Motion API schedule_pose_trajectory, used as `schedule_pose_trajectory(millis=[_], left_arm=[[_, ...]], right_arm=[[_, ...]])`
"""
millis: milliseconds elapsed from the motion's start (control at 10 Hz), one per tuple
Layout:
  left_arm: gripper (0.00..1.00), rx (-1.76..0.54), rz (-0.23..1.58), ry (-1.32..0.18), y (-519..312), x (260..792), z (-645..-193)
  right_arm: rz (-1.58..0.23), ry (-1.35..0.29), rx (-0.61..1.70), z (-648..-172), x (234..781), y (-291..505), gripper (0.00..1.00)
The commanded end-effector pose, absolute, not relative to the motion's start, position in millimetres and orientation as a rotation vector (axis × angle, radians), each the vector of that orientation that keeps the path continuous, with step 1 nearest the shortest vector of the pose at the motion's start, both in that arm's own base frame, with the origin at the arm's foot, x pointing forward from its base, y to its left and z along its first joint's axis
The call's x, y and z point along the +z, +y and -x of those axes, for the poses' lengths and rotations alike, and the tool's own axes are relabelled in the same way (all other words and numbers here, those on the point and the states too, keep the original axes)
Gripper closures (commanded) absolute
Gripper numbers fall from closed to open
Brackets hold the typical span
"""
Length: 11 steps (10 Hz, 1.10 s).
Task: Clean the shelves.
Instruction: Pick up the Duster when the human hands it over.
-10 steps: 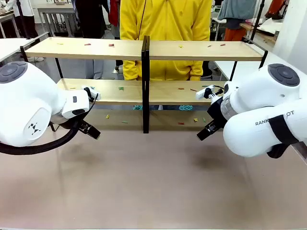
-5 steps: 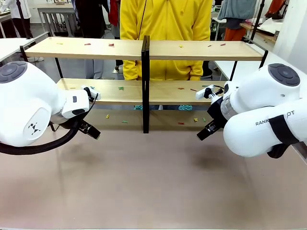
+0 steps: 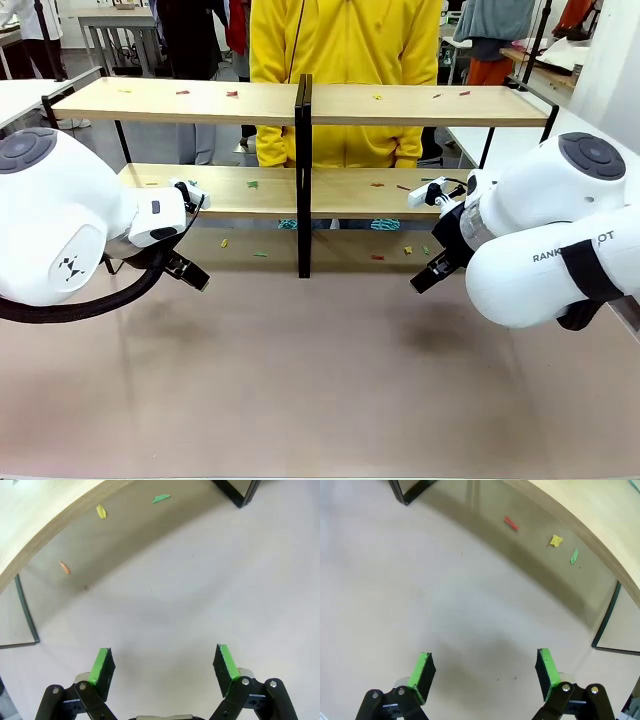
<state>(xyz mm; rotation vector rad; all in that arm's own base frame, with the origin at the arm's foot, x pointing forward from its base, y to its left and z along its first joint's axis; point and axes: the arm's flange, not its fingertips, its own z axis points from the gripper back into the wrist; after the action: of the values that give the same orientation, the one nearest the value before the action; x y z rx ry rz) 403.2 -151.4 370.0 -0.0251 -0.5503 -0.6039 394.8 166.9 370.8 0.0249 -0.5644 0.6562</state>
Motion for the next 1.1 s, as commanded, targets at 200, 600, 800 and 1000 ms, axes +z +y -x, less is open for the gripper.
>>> schedule_pose_trajectory(millis=[200,600,800,1000], left_arm=[[0.0,-0.604,0.025,-0.551,-151,370,-403],[0.0,-0.689,0.144,-0.716,-111,439,-344],[0.0,-0.775,0.221,-0.803,-72,502,-293],[0.0,-0.944,0.346,-0.873,-30,537,-247]], right_arm=[[-0.025,-0.565,0.656,-395,371,167,0.0],[-0.045,-0.693,0.695,-363,446,138,0.0],[-0.066,-0.772,0.75,-329,518,102,0.0],[-0.101,-0.847,0.852,-301,558,77,0.0]])
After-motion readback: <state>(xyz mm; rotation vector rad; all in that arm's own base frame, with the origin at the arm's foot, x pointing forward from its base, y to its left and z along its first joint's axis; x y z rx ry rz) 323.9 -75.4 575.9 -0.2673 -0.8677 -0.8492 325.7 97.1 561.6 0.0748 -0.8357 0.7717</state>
